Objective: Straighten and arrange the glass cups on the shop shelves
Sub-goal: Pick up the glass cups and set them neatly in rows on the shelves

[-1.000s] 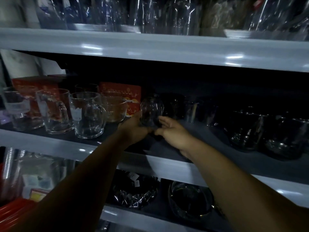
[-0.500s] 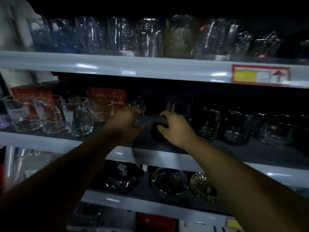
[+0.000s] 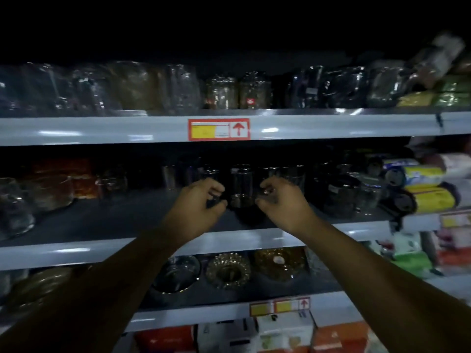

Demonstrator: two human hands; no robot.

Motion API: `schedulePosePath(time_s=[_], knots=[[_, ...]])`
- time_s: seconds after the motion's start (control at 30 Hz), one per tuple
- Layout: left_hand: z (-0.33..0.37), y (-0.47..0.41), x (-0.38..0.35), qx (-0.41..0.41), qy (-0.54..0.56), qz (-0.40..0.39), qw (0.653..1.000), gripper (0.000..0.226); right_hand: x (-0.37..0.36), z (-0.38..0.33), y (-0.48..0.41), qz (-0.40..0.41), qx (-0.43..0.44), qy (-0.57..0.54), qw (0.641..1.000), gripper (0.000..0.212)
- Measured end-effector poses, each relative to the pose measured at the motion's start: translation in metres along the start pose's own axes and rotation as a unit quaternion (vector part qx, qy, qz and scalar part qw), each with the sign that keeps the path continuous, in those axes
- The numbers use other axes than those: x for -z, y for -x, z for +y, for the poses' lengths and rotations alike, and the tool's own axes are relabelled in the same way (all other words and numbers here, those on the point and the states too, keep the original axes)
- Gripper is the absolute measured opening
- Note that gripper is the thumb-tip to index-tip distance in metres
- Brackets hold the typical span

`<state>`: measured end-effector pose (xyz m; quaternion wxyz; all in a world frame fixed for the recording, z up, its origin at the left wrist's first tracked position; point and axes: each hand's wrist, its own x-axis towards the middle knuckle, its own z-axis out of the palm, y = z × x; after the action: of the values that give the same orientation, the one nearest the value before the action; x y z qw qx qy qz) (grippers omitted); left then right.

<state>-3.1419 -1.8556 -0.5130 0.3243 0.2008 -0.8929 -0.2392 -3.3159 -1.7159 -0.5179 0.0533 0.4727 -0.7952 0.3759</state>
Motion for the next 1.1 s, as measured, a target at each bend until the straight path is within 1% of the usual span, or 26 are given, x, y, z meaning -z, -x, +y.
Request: schedulePosePath(time_s=[0.1,0.17,0.23,0.3,0.4,0.47,0.57,0.77,0.8,0.87,0.9,0.93,0.97,1.03,1.1], knots=[[0.021,-0.014,-0.042,-0.01,0.021,-0.04,0.999,0.024,0.018,0.038,-0.001,0.028,-0.022,0.035,0.999,0.038],[0.03,-0.024,-0.067,-0.018,0.03,-0.069,0.997,0.027,0.027,0.054,-0.006,0.05,-0.013,0.067,0.996,0.043],[0.035,-0.034,-0.088,-0.019,0.028,-0.087,0.996,0.032,0.032,0.062,-0.016,0.05,0.002,0.082,0.995,0.05],[0.038,-0.042,-0.105,-0.007,0.033,-0.084,0.996,0.035,0.033,0.065,-0.028,0.04,0.015,0.087,0.995,0.05],[0.034,-0.048,-0.122,0.014,0.048,-0.076,0.996,0.034,0.028,0.071,-0.045,0.005,0.001,0.104,0.995,0.039],[0.03,-0.049,-0.129,0.032,0.051,-0.081,0.995,0.028,0.023,0.075,-0.052,-0.019,-0.017,0.099,0.995,0.03],[0.027,-0.048,-0.135,0.055,0.069,-0.083,0.993,0.027,0.018,0.078,-0.056,0.003,-0.02,0.069,0.997,0.015],[0.04,-0.045,-0.134,0.079,0.139,-0.048,0.986,0.049,0.023,0.074,-0.032,0.05,0.005,0.009,0.999,0.004],[0.042,-0.045,-0.133,0.082,0.146,-0.036,0.985,0.057,0.026,0.07,-0.026,0.057,0.009,-0.012,0.998,0.002],[0.048,-0.043,-0.127,0.094,0.159,-0.025,0.982,0.08,0.035,0.061,-0.014,0.062,0.001,-0.07,0.996,0.002],[0.052,-0.041,-0.122,0.1,0.17,-0.03,0.98,0.092,0.04,0.056,-0.008,0.06,-0.006,-0.102,0.993,0.003],[0.055,-0.039,-0.118,0.107,0.188,-0.038,0.976,0.1,0.046,0.051,-0.004,0.056,-0.013,-0.128,0.99,0.004],[0.059,-0.036,-0.114,0.112,0.212,-0.048,0.97,0.099,0.052,0.046,0.0,0.05,-0.015,-0.147,0.988,0.005],[0.068,-0.029,-0.106,0.121,0.26,-0.058,0.956,0.079,0.061,0.037,0.007,0.027,-0.012,-0.169,0.985,0.005],[0.075,-0.021,-0.097,0.139,0.297,-0.052,0.943,0.059,0.064,0.028,0.012,0.008,-0.007,-0.189,0.982,0.005]])
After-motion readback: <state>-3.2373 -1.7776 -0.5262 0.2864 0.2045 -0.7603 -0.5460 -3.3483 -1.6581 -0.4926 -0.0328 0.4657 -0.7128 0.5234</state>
